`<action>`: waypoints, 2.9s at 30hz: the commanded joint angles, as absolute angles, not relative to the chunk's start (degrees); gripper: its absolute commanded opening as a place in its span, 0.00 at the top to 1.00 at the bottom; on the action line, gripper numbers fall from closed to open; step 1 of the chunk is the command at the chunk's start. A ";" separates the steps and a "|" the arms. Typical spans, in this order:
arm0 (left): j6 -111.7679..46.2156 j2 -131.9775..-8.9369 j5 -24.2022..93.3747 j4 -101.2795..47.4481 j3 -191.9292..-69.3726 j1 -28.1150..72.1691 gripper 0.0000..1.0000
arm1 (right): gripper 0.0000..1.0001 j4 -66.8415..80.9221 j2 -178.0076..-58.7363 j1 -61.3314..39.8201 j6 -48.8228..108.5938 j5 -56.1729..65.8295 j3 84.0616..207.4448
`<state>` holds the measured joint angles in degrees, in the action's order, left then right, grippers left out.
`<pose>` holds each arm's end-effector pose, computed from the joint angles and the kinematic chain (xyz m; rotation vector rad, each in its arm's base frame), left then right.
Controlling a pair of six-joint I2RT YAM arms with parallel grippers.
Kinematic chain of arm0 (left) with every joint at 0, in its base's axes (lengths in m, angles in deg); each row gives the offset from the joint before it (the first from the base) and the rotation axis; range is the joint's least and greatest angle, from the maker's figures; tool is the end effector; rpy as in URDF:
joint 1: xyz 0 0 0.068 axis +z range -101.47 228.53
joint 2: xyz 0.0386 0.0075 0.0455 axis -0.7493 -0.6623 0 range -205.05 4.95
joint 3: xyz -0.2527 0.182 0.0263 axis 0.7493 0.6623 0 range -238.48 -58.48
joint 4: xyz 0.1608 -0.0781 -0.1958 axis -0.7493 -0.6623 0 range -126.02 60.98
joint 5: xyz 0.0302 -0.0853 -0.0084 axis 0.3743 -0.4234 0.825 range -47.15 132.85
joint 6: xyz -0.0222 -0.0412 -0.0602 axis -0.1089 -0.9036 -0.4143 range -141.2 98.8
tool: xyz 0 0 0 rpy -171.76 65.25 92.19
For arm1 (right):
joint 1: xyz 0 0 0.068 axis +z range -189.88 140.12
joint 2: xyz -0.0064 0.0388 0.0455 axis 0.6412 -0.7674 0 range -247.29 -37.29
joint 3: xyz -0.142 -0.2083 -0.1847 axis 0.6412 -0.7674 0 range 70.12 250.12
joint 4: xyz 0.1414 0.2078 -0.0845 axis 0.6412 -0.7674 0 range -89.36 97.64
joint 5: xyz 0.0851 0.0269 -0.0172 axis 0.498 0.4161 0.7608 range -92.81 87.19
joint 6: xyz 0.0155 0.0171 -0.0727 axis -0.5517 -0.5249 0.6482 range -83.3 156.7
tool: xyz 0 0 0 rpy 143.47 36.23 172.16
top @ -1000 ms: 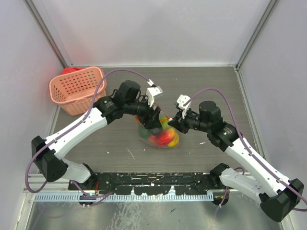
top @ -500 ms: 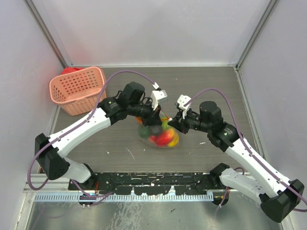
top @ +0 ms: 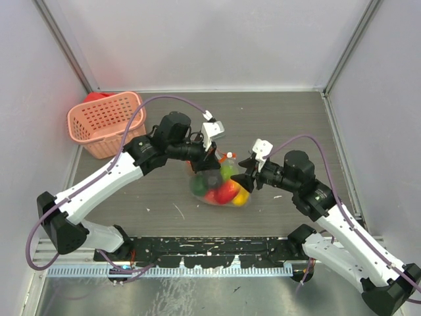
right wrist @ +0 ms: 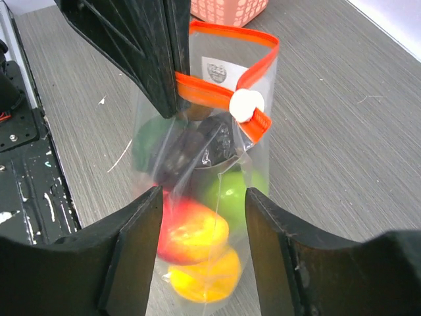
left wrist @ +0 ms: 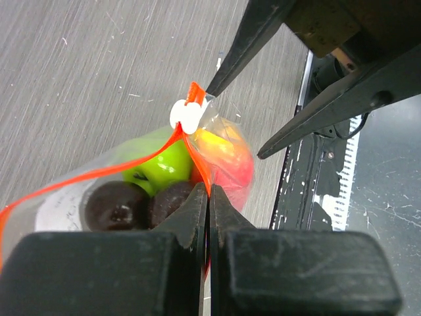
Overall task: Place the food in the zip-top bag and seal the zipper
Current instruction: Adjust the zipper food storage bag at the center of the board, then zip the zipper food storage bag.
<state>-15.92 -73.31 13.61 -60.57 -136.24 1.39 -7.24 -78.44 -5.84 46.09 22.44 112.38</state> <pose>0.1931 -0.2544 0.4006 1.2470 1.8197 -0.9637 0.1228 0.1162 0.3475 -0.9684 1.5688 0.7014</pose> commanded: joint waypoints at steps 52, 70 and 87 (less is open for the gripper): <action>-6.67 -67.15 13.01 -57.40 -136.15 -1.95 0.15 | 0.99 8.40 -81.82 -6.04 52.19 36.65 107.38; 3.62 -77.22 -3.08 -63.73 -143.71 -1.72 0.35 | 0.99 5.55 -83.85 -6.05 58.03 40.36 109.88; 4.43 -78.24 -1.63 -67.72 -143.88 -1.71 0.91 | 0.99 5.76 -83.15 -6.04 57.54 37.97 109.25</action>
